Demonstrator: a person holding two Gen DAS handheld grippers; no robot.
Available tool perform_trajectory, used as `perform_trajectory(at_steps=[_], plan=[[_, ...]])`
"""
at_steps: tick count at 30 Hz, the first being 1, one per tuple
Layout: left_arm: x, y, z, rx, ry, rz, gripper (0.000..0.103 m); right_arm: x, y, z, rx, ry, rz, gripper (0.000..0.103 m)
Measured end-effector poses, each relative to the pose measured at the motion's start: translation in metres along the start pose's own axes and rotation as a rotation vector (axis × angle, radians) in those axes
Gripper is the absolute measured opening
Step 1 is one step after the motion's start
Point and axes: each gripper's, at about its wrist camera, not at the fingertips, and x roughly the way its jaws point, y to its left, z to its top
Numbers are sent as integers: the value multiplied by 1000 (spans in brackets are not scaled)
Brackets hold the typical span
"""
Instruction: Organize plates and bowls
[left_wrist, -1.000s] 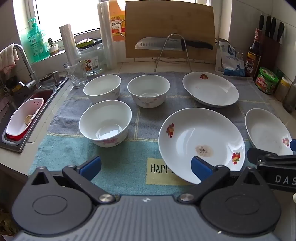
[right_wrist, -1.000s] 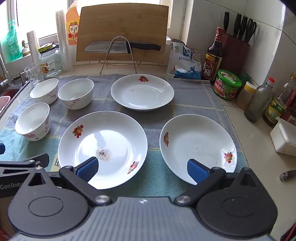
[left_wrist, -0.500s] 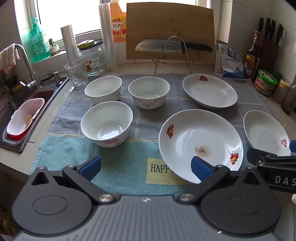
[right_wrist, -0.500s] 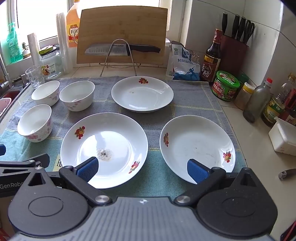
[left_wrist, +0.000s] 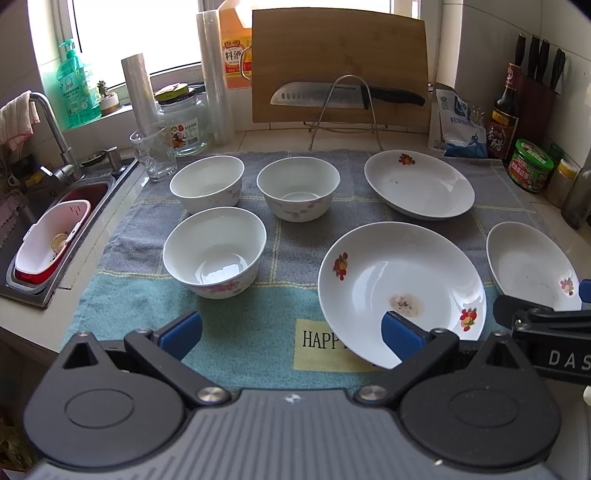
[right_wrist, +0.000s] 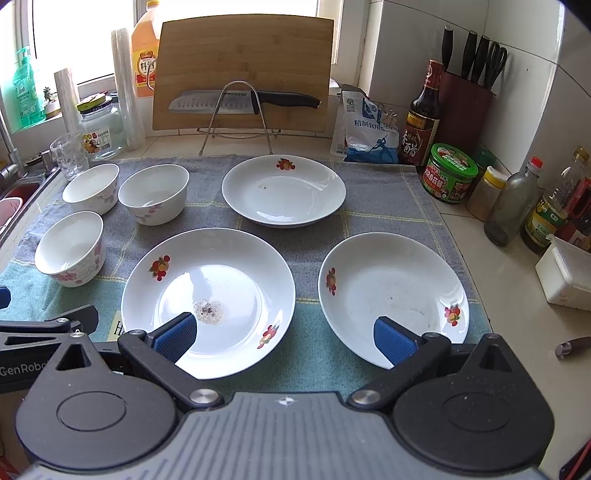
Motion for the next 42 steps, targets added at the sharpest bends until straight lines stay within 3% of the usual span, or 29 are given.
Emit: perform_trajectory(at_steps=[42], plan=[[0,6,3,0,-3,-2,102,-1,1,1,-2,-4,-2,103]])
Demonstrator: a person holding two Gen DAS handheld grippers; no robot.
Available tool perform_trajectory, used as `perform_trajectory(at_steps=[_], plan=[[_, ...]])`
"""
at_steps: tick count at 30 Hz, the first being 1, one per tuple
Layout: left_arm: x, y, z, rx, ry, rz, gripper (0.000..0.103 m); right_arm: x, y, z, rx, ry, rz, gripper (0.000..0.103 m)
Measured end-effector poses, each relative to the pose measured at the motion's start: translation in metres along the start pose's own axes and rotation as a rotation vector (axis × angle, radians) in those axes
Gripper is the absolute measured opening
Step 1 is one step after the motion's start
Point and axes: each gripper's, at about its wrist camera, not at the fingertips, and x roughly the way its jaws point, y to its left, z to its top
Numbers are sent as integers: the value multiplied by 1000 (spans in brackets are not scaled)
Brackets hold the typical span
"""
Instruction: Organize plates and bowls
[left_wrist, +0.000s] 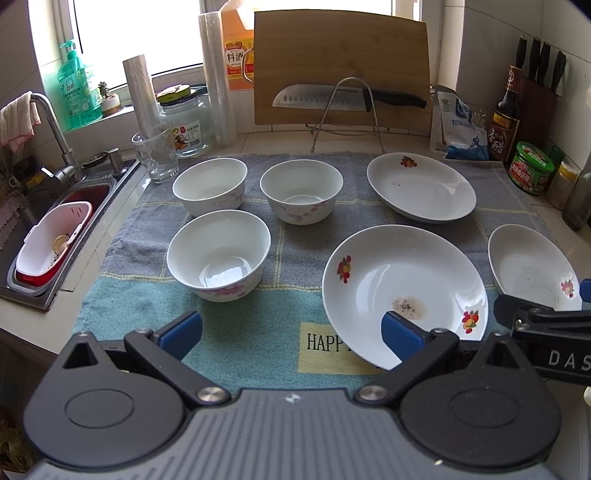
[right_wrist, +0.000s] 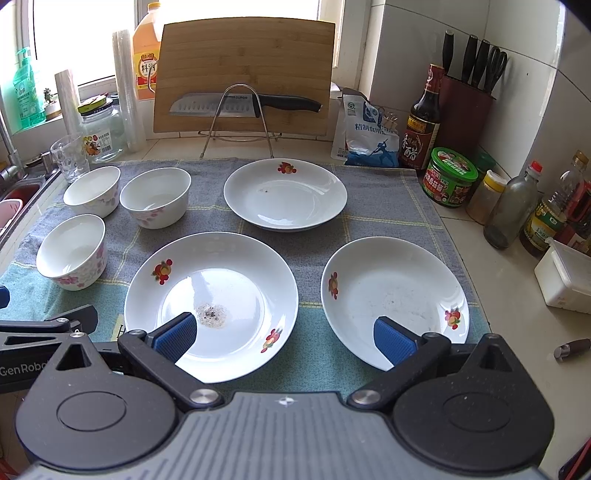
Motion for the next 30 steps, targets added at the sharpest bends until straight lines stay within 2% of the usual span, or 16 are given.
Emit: perform_trajectory(at_steps=[22,30], plan=[[5,3,3,24,-7,-31,102,-3,7,1,7,-16,-20,103],[17,4,17,90,-31,-125,102,-7,8,4,33,-67,-41,103]])
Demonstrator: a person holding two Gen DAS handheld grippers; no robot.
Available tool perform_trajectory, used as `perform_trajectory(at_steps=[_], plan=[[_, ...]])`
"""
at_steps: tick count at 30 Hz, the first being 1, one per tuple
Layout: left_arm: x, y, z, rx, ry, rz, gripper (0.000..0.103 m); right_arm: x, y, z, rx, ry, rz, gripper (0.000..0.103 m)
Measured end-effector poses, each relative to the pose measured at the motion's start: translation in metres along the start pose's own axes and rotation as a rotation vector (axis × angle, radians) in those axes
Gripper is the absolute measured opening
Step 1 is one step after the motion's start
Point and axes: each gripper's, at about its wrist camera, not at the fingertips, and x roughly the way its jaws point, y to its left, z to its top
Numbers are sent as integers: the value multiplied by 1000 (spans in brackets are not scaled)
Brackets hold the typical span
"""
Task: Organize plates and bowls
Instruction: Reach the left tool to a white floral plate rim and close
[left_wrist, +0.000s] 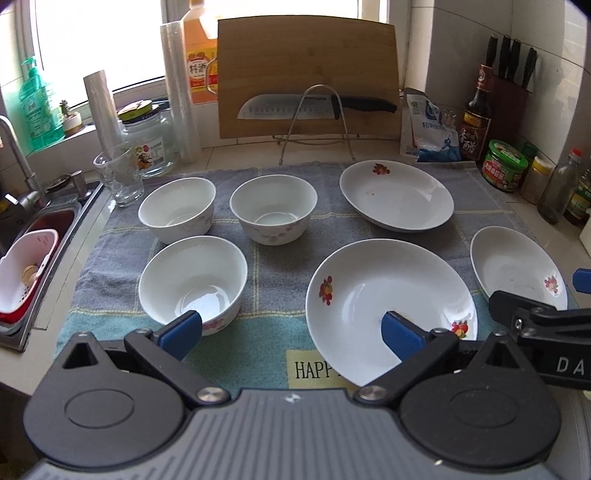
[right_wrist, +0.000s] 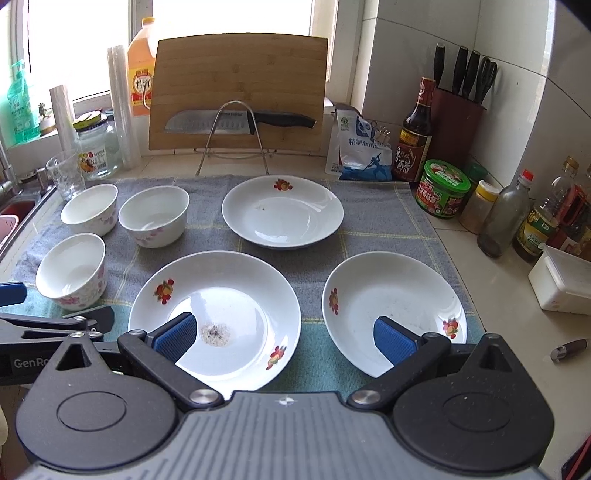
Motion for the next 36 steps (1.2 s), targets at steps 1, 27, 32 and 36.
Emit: perform_trajectory(at_steps=[1,27,32,36], plan=[[2,0,2,17,-8,-22,102,-1,-1,0,3,-15,0,103],[45,-68,55,319,-179,-347,102,53,-104,-75,117,51,-118,103],[58,-96,66,390,-166,-402,102,80,-118,-88,149,76,-77,103],[73,-119,73,444,-115,-452,102,95,-123,-90,124,85,-51,103]])
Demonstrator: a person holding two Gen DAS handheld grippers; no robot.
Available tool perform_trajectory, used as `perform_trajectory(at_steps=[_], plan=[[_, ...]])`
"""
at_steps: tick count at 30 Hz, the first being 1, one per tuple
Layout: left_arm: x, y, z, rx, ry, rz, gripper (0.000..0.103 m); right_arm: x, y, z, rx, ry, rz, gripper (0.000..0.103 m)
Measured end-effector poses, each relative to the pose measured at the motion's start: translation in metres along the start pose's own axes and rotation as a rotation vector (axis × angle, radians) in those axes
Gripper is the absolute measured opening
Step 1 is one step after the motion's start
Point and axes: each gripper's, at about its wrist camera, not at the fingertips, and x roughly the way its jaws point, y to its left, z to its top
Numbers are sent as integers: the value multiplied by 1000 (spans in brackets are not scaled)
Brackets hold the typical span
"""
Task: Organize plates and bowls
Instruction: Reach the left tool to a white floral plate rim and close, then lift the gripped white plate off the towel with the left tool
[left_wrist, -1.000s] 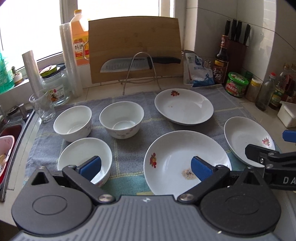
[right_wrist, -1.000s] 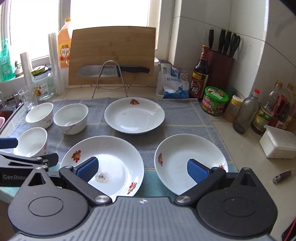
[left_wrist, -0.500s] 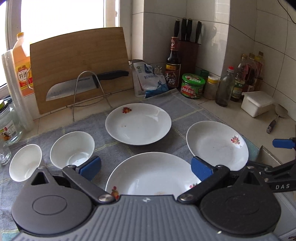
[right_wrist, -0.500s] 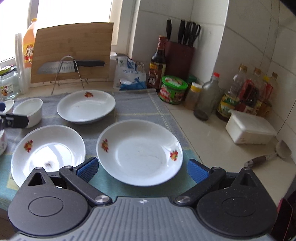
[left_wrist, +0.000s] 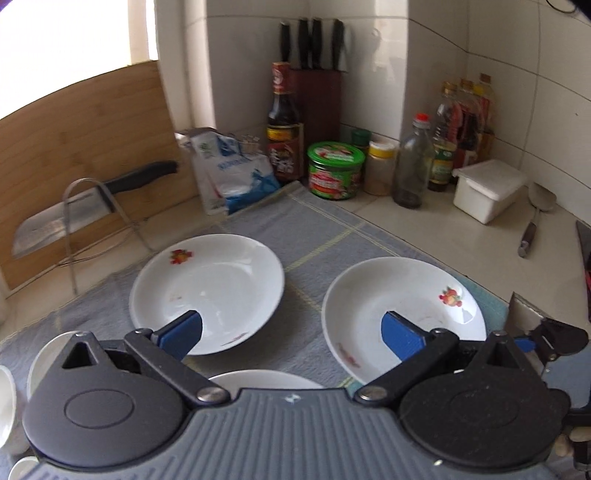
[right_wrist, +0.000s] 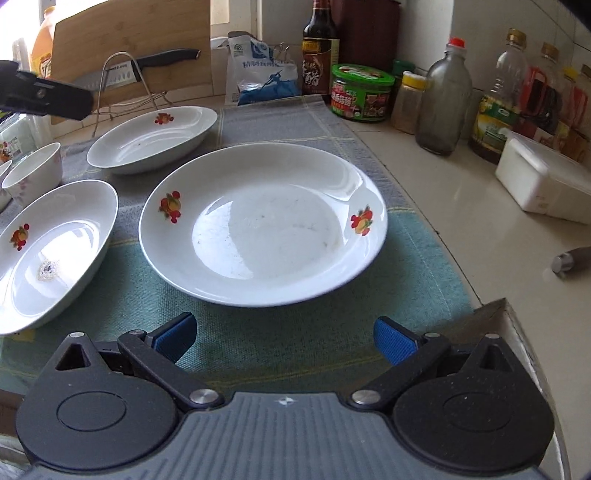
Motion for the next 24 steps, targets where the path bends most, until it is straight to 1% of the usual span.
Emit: perform_trajectory(at_steps=[1,5,9,13,15,16,18,20,22,24], plan=[[6,-3,3,20,13,-10,102,4,-1,1,-10,2,4,103],[29,-17,13,113,23,-29,102,8,-1,1,-59,-29,41,103],[55,-24,25,134,66,-107,102,8,-4,0,-87,-52,74,103],[85,-36,34,194,107,-154,102,6,-8,-11,-93,-125,88,103],[103,-42,37,227,141,-172,101,5,-8,-13,-93,-138,85,103],[111,-44,38,236,156,-193,101,5,-7,-13,-99,-144,89,103],[129,-48,40,255,211,-225,100,6,-9,-13,-113,-156,103,103],[142,-53,40,280,252,-243,95,8,-11,-9,-124,-154,116,103],[152,-55,40,301,291,-263,89,8,-11,-9,-133,-162,124,103],[159,-56,40,307,312,-273,79,7,-11,-11,-132,-169,130,103]])
